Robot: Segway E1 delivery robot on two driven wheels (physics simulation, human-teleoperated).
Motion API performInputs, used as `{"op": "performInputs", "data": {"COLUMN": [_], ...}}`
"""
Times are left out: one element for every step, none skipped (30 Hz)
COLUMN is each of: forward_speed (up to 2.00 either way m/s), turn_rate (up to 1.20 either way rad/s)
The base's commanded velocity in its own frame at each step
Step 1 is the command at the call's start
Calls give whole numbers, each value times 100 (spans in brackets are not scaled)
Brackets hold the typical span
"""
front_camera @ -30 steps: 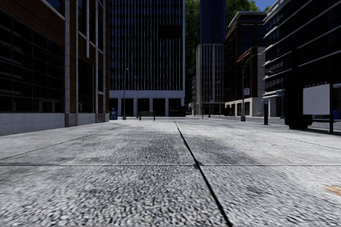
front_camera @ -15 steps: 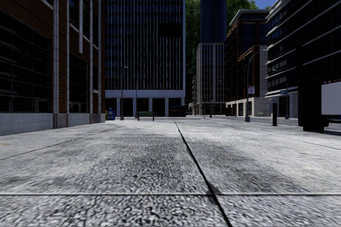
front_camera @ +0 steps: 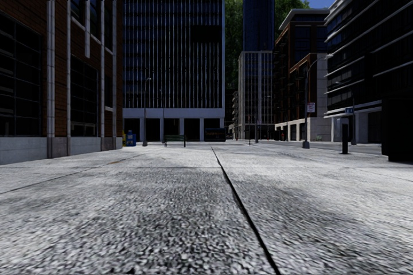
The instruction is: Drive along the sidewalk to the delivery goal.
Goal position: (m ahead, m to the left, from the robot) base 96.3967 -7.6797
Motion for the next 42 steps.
{"op": "performInputs", "data": {"forward_speed": [200, 200, 200, 200, 200, 200, 200, 200, 200, 200, 200, 200, 200, 200, 200, 200, 200, 200, 200, 200, 200, 200, 200, 200, 200, 200, 200, 200, 200, 200, 200, 200, 200, 200, 200, 200, 200, 200, 200, 200, 200, 200], "turn_rate": [0, 0, 0, 0, 0, 0, 0, 0, 0, 0, 0, 0, 0, 0, 0, 0, 0, 0, 0, 0, 0, 0, 0, 0, 0, 0, 0, 0, 0, 0, 0, 0, 0, 0, 0, 0, 0, 0, 0, 0, 0, 0]}}
